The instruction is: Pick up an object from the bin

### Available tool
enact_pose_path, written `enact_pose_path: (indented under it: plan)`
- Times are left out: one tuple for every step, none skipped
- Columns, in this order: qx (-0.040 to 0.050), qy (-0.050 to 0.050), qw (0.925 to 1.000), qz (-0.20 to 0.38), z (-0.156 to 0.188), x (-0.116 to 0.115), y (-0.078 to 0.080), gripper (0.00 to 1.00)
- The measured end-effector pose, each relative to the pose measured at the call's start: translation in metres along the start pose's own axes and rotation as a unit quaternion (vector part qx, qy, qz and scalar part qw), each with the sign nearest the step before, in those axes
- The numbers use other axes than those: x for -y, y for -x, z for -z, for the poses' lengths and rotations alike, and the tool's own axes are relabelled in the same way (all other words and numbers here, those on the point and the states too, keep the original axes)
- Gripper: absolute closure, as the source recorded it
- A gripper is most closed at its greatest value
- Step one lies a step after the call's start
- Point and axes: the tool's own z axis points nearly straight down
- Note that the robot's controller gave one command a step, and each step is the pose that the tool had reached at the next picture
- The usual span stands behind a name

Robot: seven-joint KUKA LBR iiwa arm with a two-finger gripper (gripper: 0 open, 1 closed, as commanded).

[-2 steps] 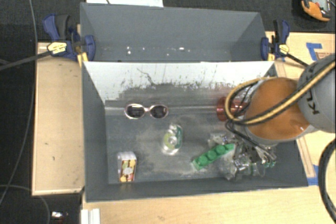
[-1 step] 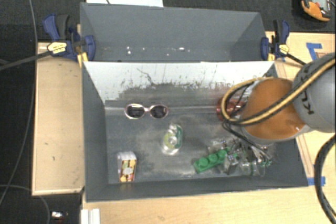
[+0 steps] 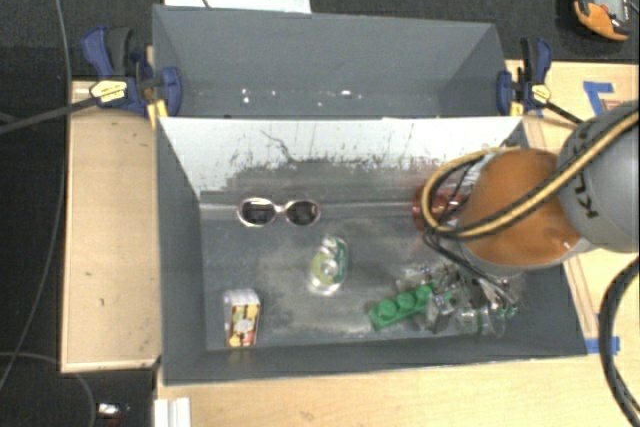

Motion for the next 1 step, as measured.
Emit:
enact_pose_path:
  plan:
    - [0.0039,-0.001,1.0000,-0.004,0.0569,0.0102,0.0166,1.00]
